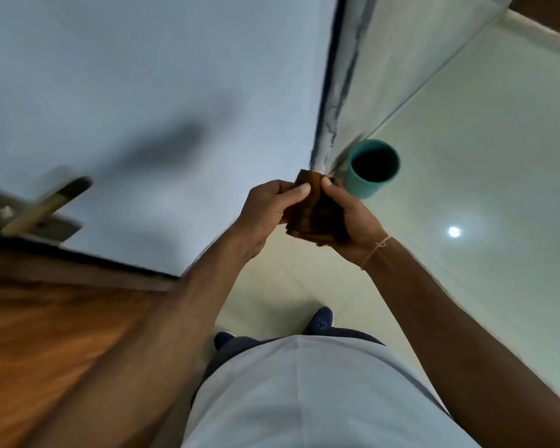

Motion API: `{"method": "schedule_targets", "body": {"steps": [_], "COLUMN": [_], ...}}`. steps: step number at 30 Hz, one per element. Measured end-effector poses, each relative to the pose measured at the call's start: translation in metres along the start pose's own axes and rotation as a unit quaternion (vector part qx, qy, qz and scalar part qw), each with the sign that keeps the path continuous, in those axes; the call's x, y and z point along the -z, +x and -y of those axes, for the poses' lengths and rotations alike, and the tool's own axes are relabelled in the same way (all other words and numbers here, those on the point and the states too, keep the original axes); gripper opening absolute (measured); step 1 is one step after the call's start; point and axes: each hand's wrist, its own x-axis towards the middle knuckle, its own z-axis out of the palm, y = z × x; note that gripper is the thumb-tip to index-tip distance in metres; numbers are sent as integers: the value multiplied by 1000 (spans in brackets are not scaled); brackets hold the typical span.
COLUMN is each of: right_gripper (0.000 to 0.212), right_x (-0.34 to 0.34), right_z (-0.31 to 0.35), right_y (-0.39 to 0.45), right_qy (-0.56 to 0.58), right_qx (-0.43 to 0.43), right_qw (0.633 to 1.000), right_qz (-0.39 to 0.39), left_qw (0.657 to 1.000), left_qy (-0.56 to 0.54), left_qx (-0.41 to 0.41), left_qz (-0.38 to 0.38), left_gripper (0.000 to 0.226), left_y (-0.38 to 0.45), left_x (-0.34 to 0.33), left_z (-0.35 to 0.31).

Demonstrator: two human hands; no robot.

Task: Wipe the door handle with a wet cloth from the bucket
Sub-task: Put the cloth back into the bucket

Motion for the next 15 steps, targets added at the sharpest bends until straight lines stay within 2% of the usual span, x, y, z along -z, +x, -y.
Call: {"method": "schedule_targets", "body": {"steps": [2,5,7,9,12,15], "right_gripper": [49,25,22,25,47,56], "right_x": [40,94,127,152,188,219], "right_z": [15,41,59,77,107,131], "right_y": [2,6,11,16,31,57], "right_qy": [-16,-13,6,41,79,99], "right_qx": [3,12,12,11,6,3], "right_qw": [998,984,978,978,985,989], "right_qz": [-60,-175,-207,-205,-156,-107], "left_qw": [999,999,998,998,997,994], "left_qy": [31,47,61,56,22,0], "left_qx": [1,1,-3,7,45,80], "left_qz": [-14,-17,1,26,58,80], "left_gripper": [16,18,18,16,14,23], "left_y": [22,55,79,104,148,194], "left_x": [-37,-80,-106,-127,-157,-181], "left_z": [-2,-12,-23,-32,-46,-57]}}
